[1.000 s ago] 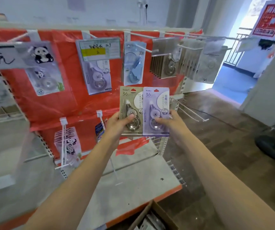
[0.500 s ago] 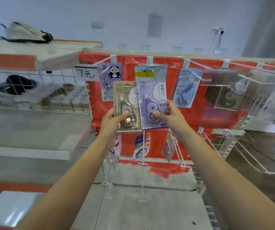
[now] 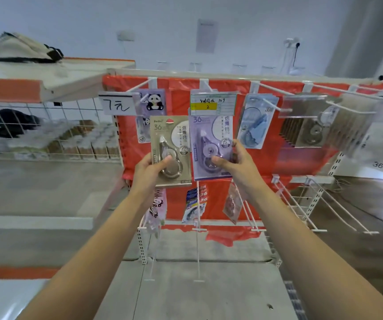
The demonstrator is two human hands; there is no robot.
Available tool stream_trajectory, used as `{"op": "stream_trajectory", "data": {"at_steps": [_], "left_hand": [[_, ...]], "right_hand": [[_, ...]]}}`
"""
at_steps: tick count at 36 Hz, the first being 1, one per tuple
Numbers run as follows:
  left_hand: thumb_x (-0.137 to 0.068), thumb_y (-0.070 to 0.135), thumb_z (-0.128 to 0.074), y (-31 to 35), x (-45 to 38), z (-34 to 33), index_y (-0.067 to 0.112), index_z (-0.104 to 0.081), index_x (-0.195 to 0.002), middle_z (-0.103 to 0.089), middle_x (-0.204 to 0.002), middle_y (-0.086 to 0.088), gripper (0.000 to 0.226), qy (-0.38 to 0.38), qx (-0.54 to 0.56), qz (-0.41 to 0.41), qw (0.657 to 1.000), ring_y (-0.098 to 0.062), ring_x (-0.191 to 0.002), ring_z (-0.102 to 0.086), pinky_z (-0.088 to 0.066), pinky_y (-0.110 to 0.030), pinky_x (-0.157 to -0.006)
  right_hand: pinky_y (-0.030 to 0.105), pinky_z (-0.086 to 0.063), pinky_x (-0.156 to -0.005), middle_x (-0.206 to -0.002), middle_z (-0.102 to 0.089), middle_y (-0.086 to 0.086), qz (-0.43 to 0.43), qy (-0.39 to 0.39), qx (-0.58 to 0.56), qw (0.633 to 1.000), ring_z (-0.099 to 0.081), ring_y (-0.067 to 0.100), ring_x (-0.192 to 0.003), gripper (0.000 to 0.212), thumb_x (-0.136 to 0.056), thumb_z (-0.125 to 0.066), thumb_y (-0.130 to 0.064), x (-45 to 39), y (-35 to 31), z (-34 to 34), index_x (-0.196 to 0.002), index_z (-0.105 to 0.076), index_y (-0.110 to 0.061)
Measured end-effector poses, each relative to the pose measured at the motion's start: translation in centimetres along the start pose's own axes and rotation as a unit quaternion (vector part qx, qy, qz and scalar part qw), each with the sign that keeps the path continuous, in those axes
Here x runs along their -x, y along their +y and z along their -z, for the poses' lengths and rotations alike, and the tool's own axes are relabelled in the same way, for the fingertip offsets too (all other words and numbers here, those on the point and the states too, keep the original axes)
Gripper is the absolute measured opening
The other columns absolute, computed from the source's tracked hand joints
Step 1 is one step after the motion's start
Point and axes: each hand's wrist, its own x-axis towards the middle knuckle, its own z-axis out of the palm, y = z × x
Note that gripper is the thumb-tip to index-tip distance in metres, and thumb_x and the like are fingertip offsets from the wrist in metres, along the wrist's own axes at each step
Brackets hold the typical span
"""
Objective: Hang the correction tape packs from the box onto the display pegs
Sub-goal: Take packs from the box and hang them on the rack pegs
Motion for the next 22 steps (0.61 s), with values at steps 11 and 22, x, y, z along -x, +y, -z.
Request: {"op": "stream_trajectory", "data": {"at_steps": [11,22], "left_hand": [[-0.087,0.008,-0.063,0.2,-0.5,0.3,0.013,-0.065,-0.105,-0.071,-0.106,-0.010,0.019,-0.022,0.035,0.014,0.999,-0.026,-0.099,-0.068,-0.056,-0.038,-0.082],[-0.086,0.013,-0.066,1.0,-1.5,2.9,0.007,-0.060,-0.117,-0.070,-0.107,-0.010,0.032,-0.046,-0.002,0.010,0.999,-0.022,-0.094,-0.068,-0.057,-0.027,-0.067]], "right_hand": [[0.040,-0.052,-0.094,-0.115,-0.066,0.015,-0.047,0.073,0.050,0.995,-0.064,0.029,-0.106,0.025,-0.087,-0.068,-0.012,-2.0,-0.3,-0.7,-0.106,-0.053,-0.014],[0.028,-0.056,-0.048,-0.115,-0.042,0.014,-0.144,0.118,0.188,0.964,-0.056,0.030,-0.095,0.036,-0.097,-0.054,-0.030,-7.7,0.9,-4.2,-0.116,-0.031,-0.009]]}}
